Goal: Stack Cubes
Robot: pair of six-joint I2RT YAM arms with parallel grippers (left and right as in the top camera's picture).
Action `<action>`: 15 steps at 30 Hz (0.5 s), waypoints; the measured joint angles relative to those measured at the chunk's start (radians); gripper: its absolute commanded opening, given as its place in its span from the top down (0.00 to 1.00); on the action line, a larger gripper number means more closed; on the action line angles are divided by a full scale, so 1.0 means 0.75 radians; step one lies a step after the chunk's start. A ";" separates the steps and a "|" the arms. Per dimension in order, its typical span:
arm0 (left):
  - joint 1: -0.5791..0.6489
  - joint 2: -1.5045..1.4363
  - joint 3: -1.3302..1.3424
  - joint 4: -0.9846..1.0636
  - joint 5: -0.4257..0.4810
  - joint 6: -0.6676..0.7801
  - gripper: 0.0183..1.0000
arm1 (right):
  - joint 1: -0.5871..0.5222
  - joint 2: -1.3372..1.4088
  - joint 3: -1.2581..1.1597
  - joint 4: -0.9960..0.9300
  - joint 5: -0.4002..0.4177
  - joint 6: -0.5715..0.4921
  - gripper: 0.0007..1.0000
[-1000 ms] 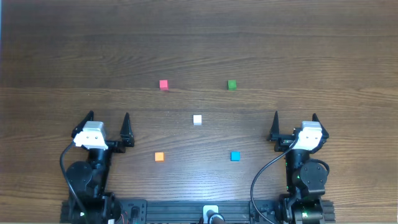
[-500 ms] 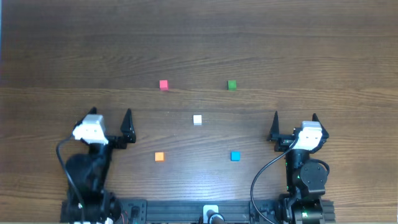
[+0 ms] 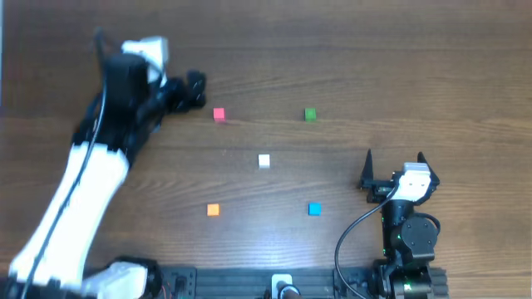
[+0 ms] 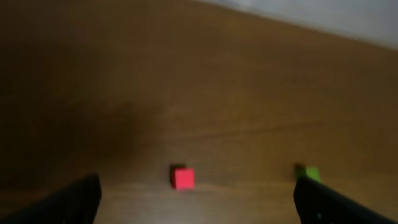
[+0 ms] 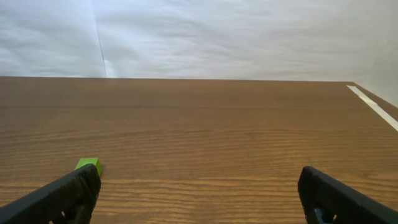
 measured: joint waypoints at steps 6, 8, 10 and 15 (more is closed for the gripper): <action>-0.082 0.436 0.426 -0.311 -0.050 -0.061 0.00 | 0.000 0.000 -0.001 0.000 0.000 0.001 0.01; -0.111 0.550 0.516 -0.348 -0.066 -0.076 0.00 | 0.000 0.000 0.000 0.000 0.000 0.001 0.01; -0.130 0.624 0.556 -0.358 -0.073 -0.090 0.00 | 0.000 0.000 -0.001 0.000 0.000 0.001 0.01; -0.158 0.769 0.571 -0.409 -0.086 -0.129 0.02 | 0.000 0.000 0.000 0.000 0.000 0.001 0.01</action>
